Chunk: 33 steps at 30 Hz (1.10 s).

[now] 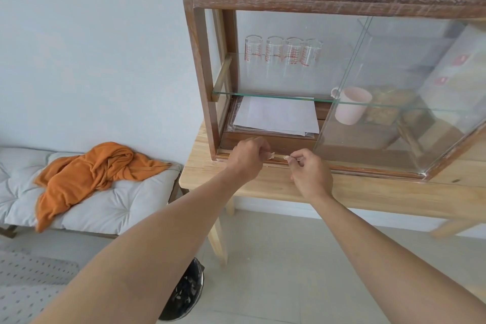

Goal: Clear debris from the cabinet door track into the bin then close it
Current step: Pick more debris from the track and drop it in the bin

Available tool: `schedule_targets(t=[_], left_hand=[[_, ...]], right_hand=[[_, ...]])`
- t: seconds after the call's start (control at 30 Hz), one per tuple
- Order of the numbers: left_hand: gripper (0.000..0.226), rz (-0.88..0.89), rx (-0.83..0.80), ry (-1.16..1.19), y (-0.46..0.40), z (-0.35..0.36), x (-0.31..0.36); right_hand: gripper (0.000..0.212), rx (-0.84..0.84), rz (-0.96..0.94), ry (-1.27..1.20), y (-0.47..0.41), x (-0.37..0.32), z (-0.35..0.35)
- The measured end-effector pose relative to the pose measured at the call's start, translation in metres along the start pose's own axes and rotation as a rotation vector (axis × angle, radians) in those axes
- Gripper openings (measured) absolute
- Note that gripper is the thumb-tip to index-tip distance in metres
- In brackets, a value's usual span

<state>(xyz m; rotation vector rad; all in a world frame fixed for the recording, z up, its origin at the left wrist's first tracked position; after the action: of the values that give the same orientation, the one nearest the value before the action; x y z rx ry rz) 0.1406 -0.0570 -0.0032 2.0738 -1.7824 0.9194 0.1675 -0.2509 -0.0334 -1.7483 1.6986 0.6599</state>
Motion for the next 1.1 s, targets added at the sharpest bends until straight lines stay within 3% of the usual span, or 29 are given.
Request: schedule_targets(t=[0.1,0.23,0.63,0.9,1.1], left_hand=[[0.027,0.020,-0.034,-0.001,-0.002,0.009,0.003],[0.011,0.024,-0.023,-0.025,-0.004,0.012,0.006],[0.011,-0.061,0.113,0.064,0.049,-0.033,-0.021],[0.012,-0.270,0.140,0.030,0.149,-0.093,-0.108],[0.013,-0.529,0.170,0.013,0.240,-0.121,-0.203]], right_hand=[[0.020,-0.013,0.017,0.008,0.001,0.002,-0.001],[0.018,-0.020,0.022,0.019,0.000,0.002,-0.004],[0.019,-0.079,-0.051,-0.101,0.041,-0.024,0.007],[0.027,-0.284,-0.169,-0.150,0.125,-0.073,0.075],[0.025,-0.458,-0.229,-0.083,0.191,-0.089,0.164]])
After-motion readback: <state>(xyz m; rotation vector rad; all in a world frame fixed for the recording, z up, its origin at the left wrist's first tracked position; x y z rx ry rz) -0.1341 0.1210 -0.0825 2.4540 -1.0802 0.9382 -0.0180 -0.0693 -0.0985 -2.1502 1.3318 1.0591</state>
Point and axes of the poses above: each hand's wrist, its own y-axis away from the middle knuckle, its own z-axis out of the palm, x = y × z, the point moved 8 cm from there along -y, towards the middle knuckle, and after that the axes turned 4 degrees about x, right-handed, at the moved point
